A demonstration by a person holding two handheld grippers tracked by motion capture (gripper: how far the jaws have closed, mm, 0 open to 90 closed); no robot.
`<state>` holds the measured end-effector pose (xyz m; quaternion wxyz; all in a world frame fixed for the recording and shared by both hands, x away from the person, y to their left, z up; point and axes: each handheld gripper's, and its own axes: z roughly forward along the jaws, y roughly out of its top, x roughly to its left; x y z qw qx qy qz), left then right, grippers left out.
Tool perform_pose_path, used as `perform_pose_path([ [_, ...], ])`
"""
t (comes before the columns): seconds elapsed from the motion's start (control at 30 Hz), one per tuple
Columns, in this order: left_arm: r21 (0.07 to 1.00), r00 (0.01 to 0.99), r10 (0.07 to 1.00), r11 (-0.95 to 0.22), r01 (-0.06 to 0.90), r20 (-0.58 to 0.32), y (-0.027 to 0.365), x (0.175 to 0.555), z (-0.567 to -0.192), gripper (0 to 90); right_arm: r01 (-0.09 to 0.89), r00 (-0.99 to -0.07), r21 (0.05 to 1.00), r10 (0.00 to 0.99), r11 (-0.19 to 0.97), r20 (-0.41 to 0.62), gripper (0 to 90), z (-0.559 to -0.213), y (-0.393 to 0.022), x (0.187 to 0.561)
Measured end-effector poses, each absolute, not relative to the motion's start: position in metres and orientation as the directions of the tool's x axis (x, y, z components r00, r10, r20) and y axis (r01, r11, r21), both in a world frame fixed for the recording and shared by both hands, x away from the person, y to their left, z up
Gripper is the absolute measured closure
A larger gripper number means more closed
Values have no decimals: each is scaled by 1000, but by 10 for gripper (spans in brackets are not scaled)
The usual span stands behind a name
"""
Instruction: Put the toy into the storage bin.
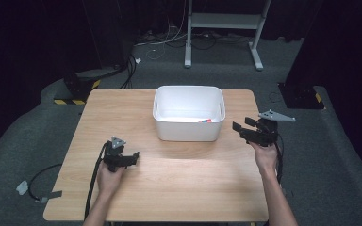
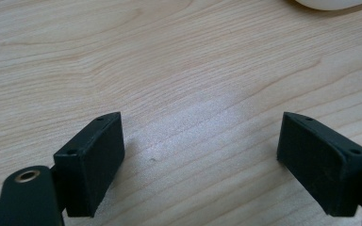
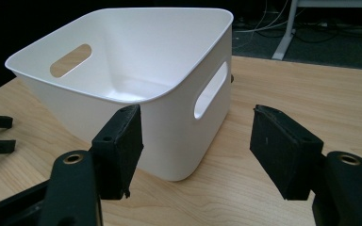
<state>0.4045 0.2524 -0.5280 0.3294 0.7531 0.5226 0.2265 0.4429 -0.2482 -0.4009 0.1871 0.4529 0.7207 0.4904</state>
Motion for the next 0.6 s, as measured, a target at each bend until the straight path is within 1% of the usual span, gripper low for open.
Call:
perform_pose_path([
  [0.17, 733, 352, 936, -237, 638, -4, 252, 405, -528, 156, 471, -529, 878, 824, 85, 204, 347, -402, -251, 439],
  [0.6, 733, 351, 936, -236, 638, -4, 252, 405, -528, 157, 480, -522, 875, 824, 71, 220, 346, -411, -257, 431],
])
